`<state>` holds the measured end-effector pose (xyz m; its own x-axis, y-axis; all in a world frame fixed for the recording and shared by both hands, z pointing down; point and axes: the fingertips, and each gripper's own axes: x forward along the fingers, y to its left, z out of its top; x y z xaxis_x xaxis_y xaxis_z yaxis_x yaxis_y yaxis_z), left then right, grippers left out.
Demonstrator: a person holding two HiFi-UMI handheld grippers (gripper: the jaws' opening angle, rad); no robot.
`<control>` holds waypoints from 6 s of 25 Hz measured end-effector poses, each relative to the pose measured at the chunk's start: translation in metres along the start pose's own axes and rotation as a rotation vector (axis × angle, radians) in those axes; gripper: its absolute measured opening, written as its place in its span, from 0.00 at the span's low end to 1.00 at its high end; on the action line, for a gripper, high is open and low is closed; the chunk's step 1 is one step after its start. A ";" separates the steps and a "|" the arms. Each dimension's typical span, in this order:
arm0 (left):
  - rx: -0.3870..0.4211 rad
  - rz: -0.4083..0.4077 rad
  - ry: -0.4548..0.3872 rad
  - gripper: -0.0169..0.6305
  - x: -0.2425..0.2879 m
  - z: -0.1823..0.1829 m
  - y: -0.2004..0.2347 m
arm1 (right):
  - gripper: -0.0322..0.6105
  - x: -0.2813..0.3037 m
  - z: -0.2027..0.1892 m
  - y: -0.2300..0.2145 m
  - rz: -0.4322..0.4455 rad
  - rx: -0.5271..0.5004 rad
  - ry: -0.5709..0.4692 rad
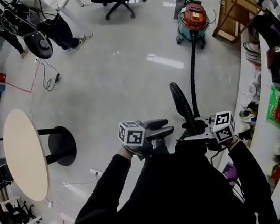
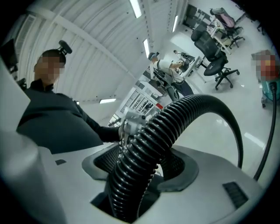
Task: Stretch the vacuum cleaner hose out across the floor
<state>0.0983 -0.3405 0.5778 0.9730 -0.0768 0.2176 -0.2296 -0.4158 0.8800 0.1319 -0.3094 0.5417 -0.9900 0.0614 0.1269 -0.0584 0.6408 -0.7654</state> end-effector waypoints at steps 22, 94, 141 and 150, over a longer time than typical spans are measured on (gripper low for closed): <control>-0.352 -0.292 -0.289 0.45 -0.021 0.008 -0.027 | 0.56 0.112 -0.119 0.052 -0.280 -0.211 0.312; 0.466 0.000 0.407 0.27 -0.071 -0.500 -0.284 | 0.49 0.069 -0.296 0.302 -0.075 0.378 -0.626; -0.056 -0.089 0.014 0.32 -0.155 -0.704 -0.361 | 0.28 0.257 -0.690 0.494 -0.575 -0.528 0.259; 0.462 0.054 0.102 0.30 -0.195 -0.736 -0.350 | 0.53 0.232 -0.640 0.534 -0.474 -0.298 -0.112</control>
<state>-0.0282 0.4872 0.5377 0.9476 -0.0296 0.3182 -0.2229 -0.7748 0.5916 -0.0466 0.5366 0.5660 -0.8728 -0.3569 0.3329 -0.4771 0.7674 -0.4283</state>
